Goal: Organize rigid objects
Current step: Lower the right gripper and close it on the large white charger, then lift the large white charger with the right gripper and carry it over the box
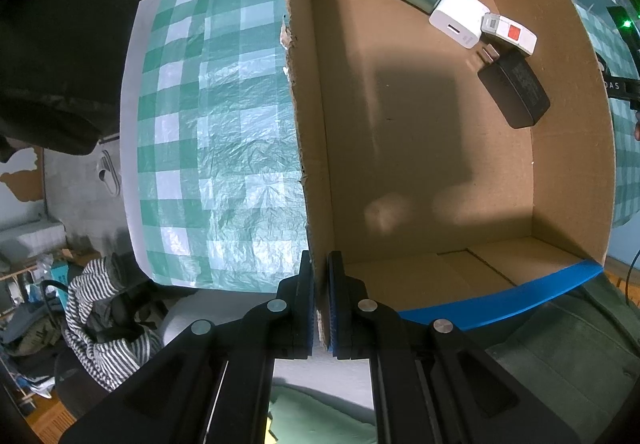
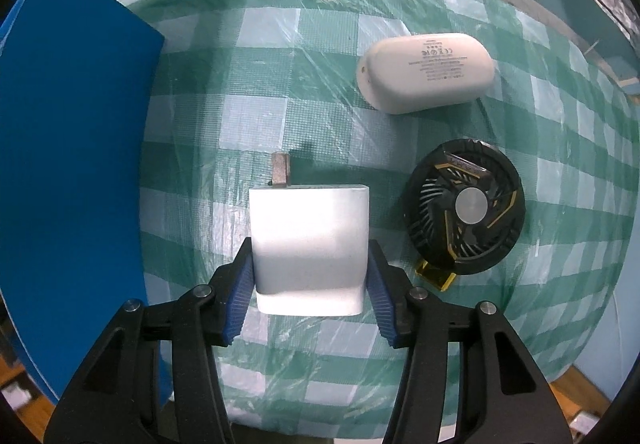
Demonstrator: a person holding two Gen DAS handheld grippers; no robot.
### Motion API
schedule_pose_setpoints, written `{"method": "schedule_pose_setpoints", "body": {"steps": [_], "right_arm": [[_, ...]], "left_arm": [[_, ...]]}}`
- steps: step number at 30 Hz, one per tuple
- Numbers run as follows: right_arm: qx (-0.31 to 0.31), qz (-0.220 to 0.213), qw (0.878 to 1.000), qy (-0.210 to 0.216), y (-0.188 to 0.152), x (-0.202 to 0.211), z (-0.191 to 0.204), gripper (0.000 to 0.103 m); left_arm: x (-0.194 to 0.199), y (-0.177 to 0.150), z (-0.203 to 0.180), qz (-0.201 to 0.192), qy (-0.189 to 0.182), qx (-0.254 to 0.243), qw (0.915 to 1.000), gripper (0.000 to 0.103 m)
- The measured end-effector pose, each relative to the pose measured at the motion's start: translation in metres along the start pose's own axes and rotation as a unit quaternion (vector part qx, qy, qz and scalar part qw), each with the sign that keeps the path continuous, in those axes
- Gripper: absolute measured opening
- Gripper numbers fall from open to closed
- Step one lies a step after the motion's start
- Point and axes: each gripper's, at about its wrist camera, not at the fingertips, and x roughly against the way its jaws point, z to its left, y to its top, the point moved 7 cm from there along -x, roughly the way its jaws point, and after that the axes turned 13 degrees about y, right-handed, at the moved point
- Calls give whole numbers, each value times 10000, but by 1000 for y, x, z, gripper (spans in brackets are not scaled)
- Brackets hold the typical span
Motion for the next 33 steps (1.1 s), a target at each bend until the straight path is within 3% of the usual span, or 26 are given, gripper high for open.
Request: {"method": "schedule_pose_setpoints", "body": {"steps": [20, 33], "right_arm": [[357, -168, 9991, 150, -28, 36, 15, 52], [681, -486, 9954, 459, -24, 82, 69, 52]], "left_arm": [[2, 0, -1, -1, 1, 19, 10000, 6], [2, -2, 0, 5, 8, 1, 10000, 6]]}}
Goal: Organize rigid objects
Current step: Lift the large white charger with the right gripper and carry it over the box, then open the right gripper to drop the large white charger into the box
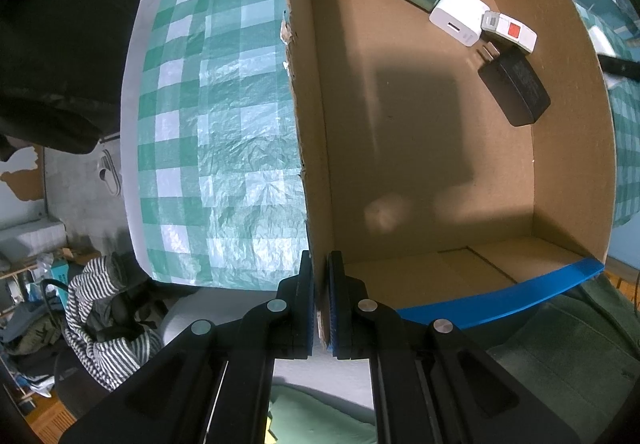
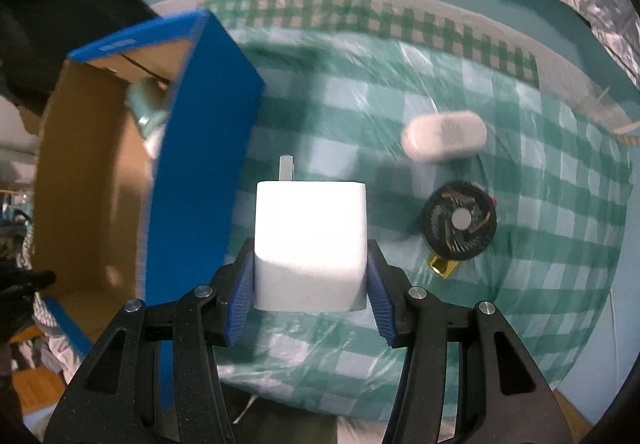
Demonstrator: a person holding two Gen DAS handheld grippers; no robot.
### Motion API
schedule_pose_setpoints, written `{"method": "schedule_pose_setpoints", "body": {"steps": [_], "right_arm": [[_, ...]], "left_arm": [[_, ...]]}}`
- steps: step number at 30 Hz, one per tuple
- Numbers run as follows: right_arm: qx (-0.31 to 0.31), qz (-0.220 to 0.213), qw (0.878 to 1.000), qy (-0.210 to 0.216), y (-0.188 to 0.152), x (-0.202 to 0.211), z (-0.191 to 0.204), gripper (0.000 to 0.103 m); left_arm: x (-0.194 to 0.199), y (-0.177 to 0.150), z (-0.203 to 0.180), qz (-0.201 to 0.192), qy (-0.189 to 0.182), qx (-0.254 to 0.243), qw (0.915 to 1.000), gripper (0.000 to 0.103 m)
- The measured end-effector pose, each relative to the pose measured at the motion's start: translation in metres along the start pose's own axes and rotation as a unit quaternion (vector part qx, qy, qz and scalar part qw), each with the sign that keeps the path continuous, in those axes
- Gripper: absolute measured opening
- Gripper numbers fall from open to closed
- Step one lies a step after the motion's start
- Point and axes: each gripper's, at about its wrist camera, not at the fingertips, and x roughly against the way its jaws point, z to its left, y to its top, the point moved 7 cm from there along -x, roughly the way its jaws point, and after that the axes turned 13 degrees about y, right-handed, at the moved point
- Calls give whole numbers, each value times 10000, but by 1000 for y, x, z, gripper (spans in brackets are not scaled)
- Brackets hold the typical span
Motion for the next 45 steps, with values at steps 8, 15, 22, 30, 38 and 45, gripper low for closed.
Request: {"method": "schedule_pose_setpoints", "body": {"steps": [8, 15, 22, 30, 38, 45], "right_arm": [[373, -244, 9988, 199, 26, 24, 39, 52], [738, -268, 9965, 298, 42, 26, 70, 52], [1072, -86, 9937, 318, 46, 3, 98, 52], [1389, 183, 9900, 194, 45, -27, 120, 52], [1412, 276, 9895, 162, 40, -42, 118, 52], [1269, 279, 9914, 144, 39, -42, 112, 51]], "left_arm": [[0, 0, 0, 7, 9, -29, 10000, 6], [0, 0, 0, -1, 13, -36, 10000, 6], [0, 0, -1, 7, -2, -8, 10000, 6], [0, 0, -1, 24, 20, -11, 10000, 6], [-1, 0, -1, 35, 14, -6, 10000, 6], [-1, -1, 0, 37, 25, -3, 10000, 6]]}}
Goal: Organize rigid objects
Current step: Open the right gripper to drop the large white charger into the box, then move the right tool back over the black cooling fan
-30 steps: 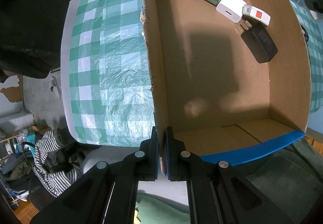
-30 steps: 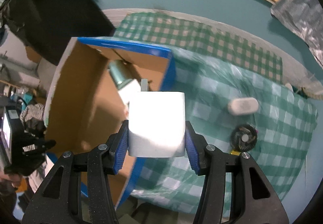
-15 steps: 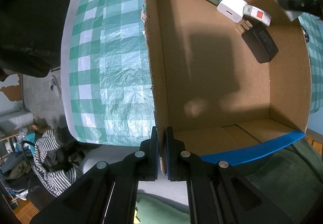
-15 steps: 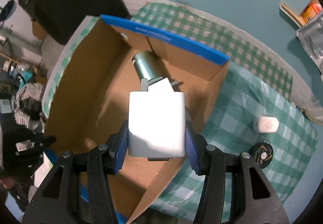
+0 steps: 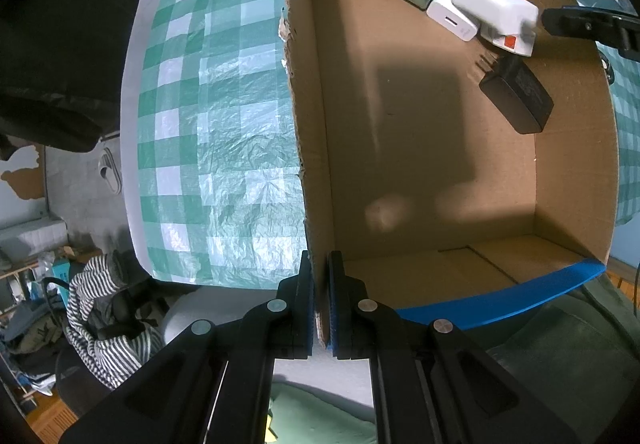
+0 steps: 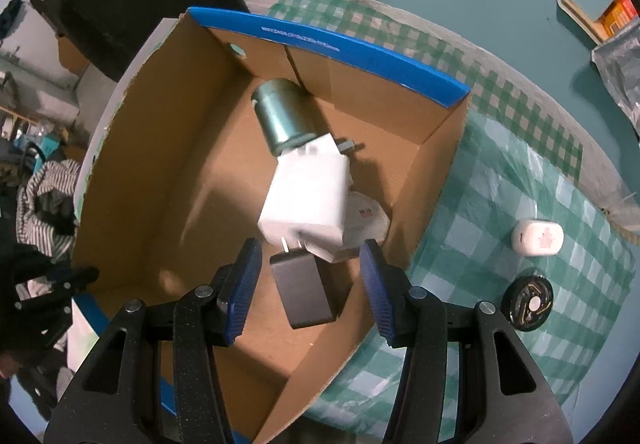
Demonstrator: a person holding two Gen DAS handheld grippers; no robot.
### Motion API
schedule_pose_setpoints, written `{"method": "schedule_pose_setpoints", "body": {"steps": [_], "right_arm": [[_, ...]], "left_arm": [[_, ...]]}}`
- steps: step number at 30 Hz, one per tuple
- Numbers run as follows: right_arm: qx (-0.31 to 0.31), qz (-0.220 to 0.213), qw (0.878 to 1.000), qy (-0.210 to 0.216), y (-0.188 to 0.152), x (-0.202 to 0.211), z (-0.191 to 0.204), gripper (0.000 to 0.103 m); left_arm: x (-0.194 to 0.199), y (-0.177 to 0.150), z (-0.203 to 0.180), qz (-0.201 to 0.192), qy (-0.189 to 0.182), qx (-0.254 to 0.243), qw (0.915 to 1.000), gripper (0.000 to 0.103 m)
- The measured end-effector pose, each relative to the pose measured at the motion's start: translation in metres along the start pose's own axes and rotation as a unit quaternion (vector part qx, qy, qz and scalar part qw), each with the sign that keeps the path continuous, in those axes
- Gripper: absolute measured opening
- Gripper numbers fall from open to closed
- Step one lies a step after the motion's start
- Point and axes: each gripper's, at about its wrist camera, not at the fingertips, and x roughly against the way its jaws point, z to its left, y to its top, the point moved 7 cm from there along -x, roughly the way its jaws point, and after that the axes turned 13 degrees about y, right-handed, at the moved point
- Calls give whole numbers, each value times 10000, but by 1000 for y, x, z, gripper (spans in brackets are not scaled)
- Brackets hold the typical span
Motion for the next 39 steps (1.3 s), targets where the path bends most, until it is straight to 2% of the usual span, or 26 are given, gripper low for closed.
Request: {"method": "schedule_pose_setpoints", "body": {"steps": [2, 7, 13, 21, 31, 39], "right_arm": [[-8, -7, 10000, 19, -1, 2, 1, 52], [-26, -172, 9998, 26, -1, 15, 2, 67], [-104, -426, 9990, 23, 1, 38, -2, 72], [-306, -670, 9972, -154, -3, 68, -26, 73], [-945, -646, 9917, -582, -24, 82, -101, 73], [-1178, -115, 9861, -1167, -49, 70, -168, 76]], "left_arm": [[0, 0, 0, 6, 2, 6, 10000, 6], [0, 0, -1, 4, -9, 11, 10000, 6], [1, 0, -1, 17, -6, 12, 10000, 6], [0, 0, -1, 12, 0, 4, 10000, 6], [0, 1, -2, 16, -3, 2, 10000, 6], [-1, 2, -3, 20, 22, -10, 10000, 6]]}}
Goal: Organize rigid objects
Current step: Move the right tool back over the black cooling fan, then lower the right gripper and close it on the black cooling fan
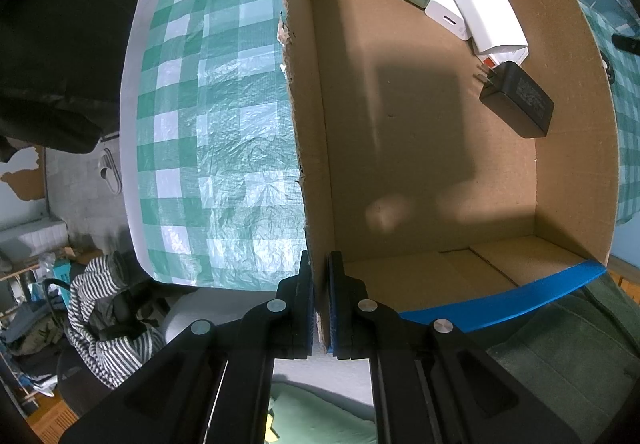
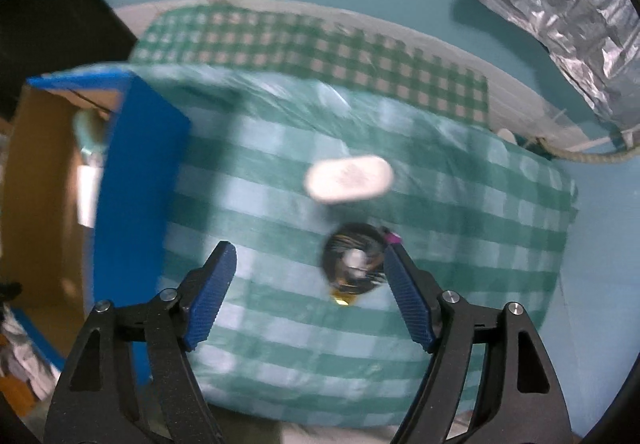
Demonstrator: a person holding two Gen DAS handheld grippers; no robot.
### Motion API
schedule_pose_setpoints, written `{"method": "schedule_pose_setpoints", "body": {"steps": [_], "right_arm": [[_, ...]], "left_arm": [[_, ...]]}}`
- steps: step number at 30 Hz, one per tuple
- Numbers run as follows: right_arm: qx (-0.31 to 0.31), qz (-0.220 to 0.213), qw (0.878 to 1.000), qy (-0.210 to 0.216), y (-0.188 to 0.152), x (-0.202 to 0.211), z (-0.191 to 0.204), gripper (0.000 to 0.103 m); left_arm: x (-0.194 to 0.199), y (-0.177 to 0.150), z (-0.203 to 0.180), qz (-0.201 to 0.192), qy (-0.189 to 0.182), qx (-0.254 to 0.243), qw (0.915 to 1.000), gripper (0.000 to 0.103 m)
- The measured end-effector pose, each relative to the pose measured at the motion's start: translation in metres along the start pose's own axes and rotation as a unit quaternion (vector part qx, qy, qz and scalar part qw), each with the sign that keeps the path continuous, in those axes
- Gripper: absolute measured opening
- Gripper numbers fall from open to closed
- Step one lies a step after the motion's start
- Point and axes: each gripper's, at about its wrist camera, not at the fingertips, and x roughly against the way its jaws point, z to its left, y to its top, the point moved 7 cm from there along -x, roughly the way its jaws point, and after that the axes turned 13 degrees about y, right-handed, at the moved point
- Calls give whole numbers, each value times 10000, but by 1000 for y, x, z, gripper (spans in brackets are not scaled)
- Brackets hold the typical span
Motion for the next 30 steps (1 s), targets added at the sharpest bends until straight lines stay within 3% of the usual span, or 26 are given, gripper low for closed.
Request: {"method": "schedule_pose_setpoints", "body": {"steps": [9, 23, 27, 30], "right_arm": [[246, 602, 9972, -378, -19, -46, -32, 76], [744, 791, 9915, -713, -26, -77, -36, 76], [812, 871, 9898, -779, -28, -83, -36, 62], [785, 861, 9904, -749, -27, -82, -38, 62]], "left_arm": [[2, -1, 1, 11, 13, 29, 10000, 6], [2, -1, 2, 28, 9, 73, 10000, 6], [2, -1, 2, 27, 6, 74, 10000, 6], [1, -1, 2, 29, 1, 76, 10000, 6]]}}
